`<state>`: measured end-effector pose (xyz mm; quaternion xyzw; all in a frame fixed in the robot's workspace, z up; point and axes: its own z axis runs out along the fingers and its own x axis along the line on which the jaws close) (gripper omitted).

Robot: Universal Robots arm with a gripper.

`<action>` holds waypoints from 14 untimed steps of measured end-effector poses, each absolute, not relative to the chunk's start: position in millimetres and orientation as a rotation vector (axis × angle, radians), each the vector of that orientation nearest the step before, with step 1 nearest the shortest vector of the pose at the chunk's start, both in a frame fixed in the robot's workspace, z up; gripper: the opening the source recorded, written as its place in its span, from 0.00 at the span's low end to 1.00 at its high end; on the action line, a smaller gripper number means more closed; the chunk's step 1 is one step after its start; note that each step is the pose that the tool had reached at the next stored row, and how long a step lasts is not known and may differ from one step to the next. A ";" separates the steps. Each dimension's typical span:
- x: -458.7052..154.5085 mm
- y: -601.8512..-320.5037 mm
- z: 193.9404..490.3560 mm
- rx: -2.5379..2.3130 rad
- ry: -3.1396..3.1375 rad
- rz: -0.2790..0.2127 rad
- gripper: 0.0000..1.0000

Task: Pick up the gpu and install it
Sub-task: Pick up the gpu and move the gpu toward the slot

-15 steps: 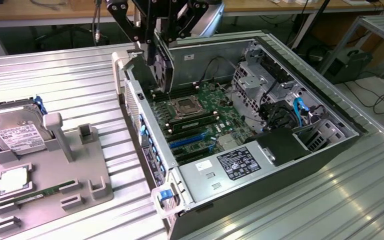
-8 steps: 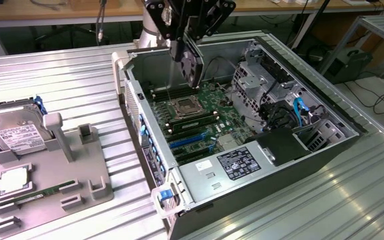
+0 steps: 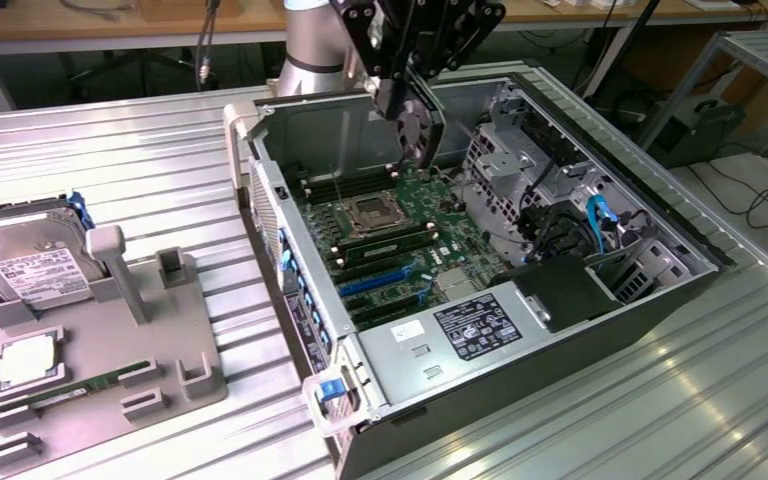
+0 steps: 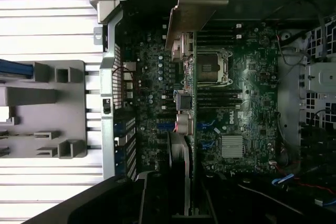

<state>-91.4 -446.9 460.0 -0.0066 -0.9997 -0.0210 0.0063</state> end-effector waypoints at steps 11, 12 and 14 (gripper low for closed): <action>-79.8 -446.9 459.1 -0.013 -3.128 -0.066 0.27; -79.3 -446.9 459.0 -0.003 -3.129 -0.066 0.27; -77.8 -446.9 458.8 0.019 -3.129 -0.065 0.27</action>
